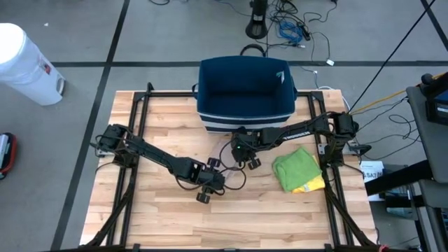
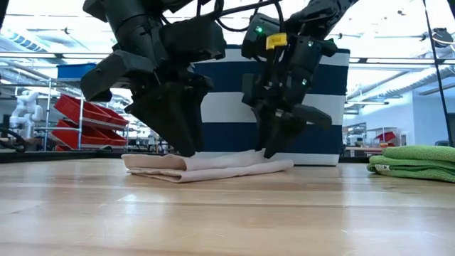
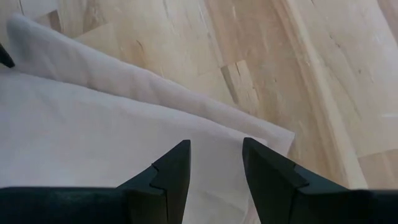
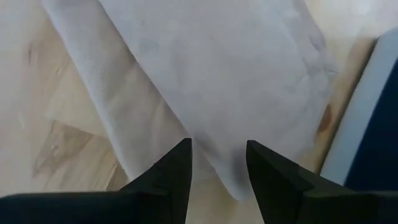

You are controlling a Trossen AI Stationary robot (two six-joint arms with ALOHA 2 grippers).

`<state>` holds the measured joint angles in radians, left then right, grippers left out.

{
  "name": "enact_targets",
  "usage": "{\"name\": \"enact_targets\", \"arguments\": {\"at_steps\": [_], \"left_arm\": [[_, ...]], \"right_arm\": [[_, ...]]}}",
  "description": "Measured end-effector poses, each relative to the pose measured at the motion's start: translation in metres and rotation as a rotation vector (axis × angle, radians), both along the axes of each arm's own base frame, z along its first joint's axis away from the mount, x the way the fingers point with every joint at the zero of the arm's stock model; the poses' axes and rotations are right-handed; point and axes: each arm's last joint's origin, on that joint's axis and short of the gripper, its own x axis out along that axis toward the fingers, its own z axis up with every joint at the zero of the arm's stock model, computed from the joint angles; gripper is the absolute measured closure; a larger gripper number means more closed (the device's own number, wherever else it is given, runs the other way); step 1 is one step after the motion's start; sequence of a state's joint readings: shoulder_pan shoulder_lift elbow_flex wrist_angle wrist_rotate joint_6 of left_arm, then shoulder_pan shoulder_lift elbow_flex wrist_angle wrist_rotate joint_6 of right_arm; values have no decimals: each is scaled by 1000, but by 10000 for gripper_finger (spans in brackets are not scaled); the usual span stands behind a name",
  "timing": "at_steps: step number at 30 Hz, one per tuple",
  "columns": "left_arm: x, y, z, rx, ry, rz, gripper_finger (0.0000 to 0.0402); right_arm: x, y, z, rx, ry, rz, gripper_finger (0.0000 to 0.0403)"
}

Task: Fold towel
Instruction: Fold the light brown towel

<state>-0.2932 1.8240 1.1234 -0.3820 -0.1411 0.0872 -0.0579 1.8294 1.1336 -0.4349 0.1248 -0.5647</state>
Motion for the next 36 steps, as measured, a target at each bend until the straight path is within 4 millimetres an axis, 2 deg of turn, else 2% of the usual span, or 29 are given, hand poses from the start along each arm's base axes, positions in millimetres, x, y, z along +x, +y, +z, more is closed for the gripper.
{"name": "enact_targets", "arguments": {"at_steps": [7,10,14,20,23,27,30,32,36], "left_arm": [[0,0,0,-2,-2,2,248],[0,0,0,-2,-3,2,248],[0,-1,0,-2,-2,0,248],[0,-2,0,-1,-1,-3,248],[-1,-2,0,0,4,-3,248],[-4,-4,2,3,13,-10,248],[-7,-9,9,3,-4,-34,248],[-9,-12,13,6,-17,-59,248],[-11,-14,19,12,-35,-86,248]], "right_arm": [[1,-3,-3,-8,-9,-2,277],[1,-5,-3,-10,-7,10,314],[-1,-7,-4,-5,9,21,386],[-2,-7,-2,8,13,18,400],[-2,2,9,23,-6,8,401],[-7,19,35,53,-50,19,402],[-14,32,47,225,-46,48,402],[-17,42,42,290,-13,49,402],[-17,56,12,298,68,91,403]]}}
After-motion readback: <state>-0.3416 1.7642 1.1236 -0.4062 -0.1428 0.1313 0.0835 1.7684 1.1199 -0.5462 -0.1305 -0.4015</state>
